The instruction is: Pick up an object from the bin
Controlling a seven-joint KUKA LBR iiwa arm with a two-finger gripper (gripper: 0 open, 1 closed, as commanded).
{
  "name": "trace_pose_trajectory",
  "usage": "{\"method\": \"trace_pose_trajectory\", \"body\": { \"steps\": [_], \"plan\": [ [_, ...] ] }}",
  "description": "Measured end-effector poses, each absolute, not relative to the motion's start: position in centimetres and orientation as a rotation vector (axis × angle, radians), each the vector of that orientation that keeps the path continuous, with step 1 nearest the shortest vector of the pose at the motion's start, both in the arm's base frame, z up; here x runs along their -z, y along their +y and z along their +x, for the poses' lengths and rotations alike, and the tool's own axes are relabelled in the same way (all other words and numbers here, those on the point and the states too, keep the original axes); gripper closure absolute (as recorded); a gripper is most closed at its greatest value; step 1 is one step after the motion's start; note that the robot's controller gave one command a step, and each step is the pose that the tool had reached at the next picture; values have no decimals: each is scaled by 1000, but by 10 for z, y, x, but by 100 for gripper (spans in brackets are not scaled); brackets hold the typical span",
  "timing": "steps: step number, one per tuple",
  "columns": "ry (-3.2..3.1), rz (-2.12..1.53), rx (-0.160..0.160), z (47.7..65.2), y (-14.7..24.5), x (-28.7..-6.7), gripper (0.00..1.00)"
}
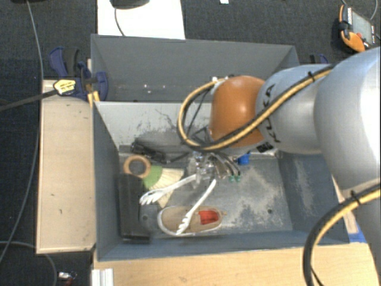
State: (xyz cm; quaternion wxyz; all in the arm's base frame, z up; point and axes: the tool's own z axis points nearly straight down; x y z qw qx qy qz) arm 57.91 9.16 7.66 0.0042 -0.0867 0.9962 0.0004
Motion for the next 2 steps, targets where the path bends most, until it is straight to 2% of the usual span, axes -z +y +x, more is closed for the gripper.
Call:
{"method": "trace_pose_trajectory", "body": {
  "steps": [1,2],
  "plan": [
    [3121,-272,-1,579,92,-77,100],
    [3121,-270,0,579,91,-87,100]
  ]
}}
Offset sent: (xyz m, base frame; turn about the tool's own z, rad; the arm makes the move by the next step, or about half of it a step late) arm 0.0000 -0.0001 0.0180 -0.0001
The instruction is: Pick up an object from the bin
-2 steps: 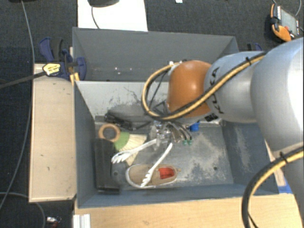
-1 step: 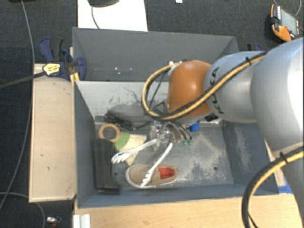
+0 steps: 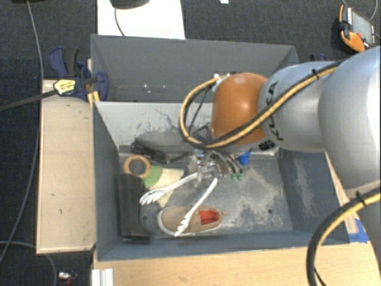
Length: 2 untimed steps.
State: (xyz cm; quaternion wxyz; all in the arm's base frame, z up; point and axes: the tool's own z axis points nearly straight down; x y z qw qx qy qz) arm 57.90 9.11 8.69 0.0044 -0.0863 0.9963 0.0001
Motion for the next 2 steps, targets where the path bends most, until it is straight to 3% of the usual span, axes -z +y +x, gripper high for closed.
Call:
{"method": "trace_pose_trajectory", "body": {
  "steps": [2],
  "plan": [
    [3127,-269,0,578,91,-154,100]
  ]
}}
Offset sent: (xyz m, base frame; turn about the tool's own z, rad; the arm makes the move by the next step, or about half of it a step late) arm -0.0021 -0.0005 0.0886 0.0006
